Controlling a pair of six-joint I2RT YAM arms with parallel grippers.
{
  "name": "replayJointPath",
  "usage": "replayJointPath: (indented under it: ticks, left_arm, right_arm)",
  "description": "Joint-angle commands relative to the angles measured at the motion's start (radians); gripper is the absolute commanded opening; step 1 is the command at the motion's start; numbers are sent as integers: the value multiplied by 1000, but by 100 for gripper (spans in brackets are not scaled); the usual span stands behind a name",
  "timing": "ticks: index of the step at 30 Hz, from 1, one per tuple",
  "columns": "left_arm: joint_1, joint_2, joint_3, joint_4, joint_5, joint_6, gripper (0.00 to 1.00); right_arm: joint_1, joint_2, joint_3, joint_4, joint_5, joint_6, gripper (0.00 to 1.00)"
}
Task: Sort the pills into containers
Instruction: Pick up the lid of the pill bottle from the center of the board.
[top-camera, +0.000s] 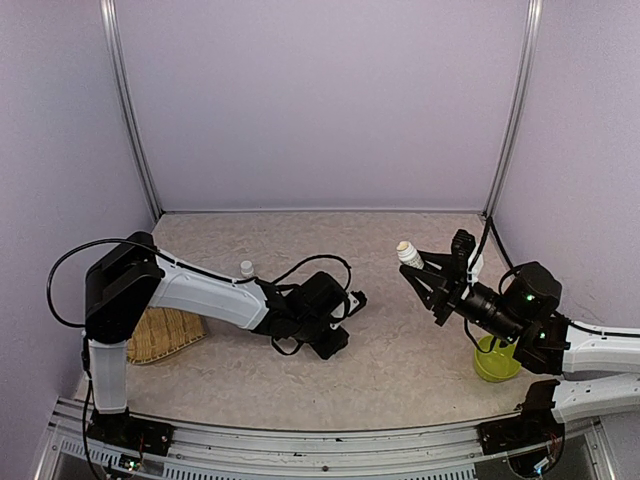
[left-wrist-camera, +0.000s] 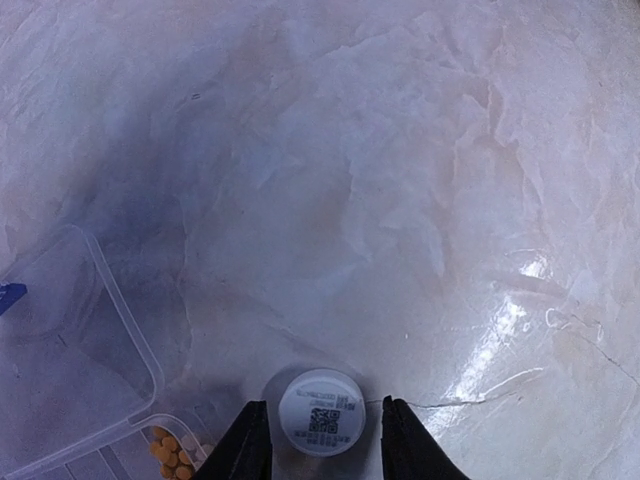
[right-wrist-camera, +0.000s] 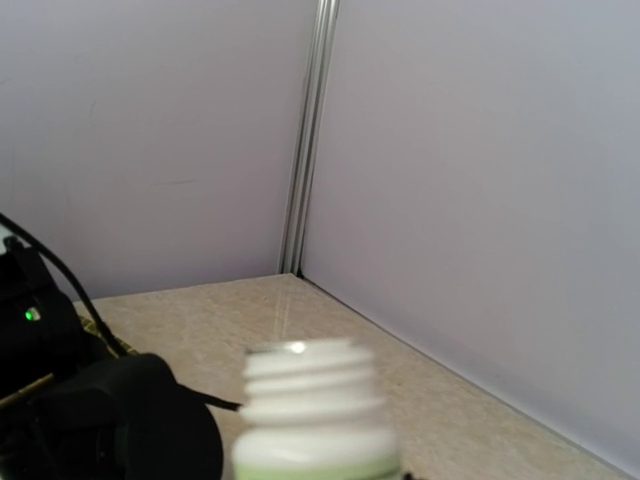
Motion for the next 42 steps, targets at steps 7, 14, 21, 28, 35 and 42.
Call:
replayJointPath:
  ticks: [7,14,21,28,35,42]
  left_arm:
    - [-7,19,32,-16,-13,8,32]
    - [-7,24,35,-12,-11,11,30]
    - [-6,33,38,-16,-15,11,33]
    - [-5,34,41,-16,-13,12,32]
    - [-5,28,44,-14,-13,11,31]
    - [-5,31,48,-16,-16,12,30]
  right_arm:
    - [-11,-4,13,-3,-7,11,5]
    - [-12,0,16,-6,-8,10,6]
    - [-12,1,19,-8,-10,11,6]
    - [-12,6,22,-9,-15,11,5]
    - [-12,10,25,-10,-16,10,5]
    - [-12,12,28,-11,-20,11,6]
